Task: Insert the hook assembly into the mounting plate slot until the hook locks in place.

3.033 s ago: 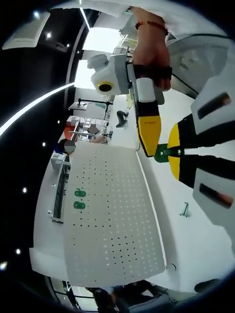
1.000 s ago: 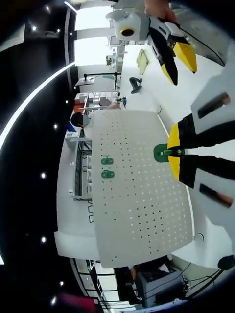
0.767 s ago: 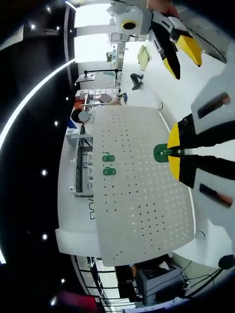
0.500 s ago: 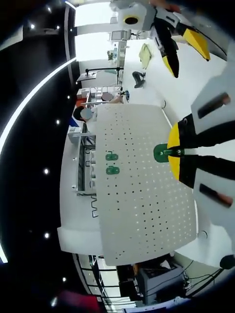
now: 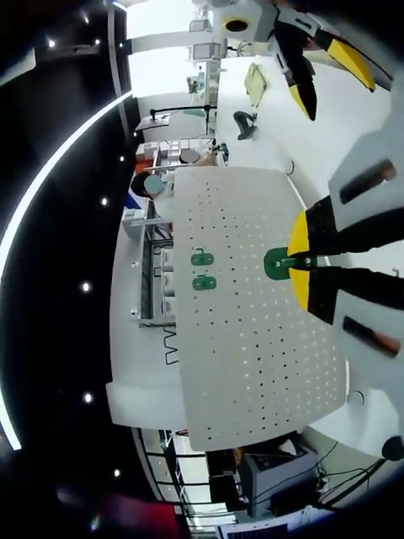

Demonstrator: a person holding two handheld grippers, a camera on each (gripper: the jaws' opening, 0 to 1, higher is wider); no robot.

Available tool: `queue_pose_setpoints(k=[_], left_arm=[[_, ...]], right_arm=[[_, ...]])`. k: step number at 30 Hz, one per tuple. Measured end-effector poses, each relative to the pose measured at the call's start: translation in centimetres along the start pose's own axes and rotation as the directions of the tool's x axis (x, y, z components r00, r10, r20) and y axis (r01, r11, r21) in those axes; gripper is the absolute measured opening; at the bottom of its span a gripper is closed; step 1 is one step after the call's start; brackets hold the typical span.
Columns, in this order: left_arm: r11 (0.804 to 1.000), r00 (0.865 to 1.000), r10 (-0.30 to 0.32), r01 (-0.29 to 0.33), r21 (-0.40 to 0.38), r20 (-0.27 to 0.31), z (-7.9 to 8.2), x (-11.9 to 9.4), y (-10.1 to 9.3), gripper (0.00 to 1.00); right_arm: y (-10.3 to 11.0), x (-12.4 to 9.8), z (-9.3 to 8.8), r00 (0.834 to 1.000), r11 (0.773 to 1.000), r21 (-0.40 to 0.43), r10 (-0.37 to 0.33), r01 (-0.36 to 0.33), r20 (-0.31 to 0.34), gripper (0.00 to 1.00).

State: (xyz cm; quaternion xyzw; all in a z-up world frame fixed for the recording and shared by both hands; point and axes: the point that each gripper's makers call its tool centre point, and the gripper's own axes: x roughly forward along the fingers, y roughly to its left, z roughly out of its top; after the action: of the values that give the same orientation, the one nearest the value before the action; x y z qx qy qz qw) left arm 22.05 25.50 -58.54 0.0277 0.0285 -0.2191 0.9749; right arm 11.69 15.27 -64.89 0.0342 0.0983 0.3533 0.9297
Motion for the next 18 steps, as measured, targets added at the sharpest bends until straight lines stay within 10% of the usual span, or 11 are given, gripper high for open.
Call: queue_pose_setpoints(k=[18], left_arm=[[0.999, 0.998, 0.041, -0.041, -0.003, 0.040, 1.5, 3.1, 0.9, 0.03]], right_arm=[[-1.4, -0.8, -0.5, 1.000, 0.999, 0.036, -0.005, 0.006, -0.002, 0.64]])
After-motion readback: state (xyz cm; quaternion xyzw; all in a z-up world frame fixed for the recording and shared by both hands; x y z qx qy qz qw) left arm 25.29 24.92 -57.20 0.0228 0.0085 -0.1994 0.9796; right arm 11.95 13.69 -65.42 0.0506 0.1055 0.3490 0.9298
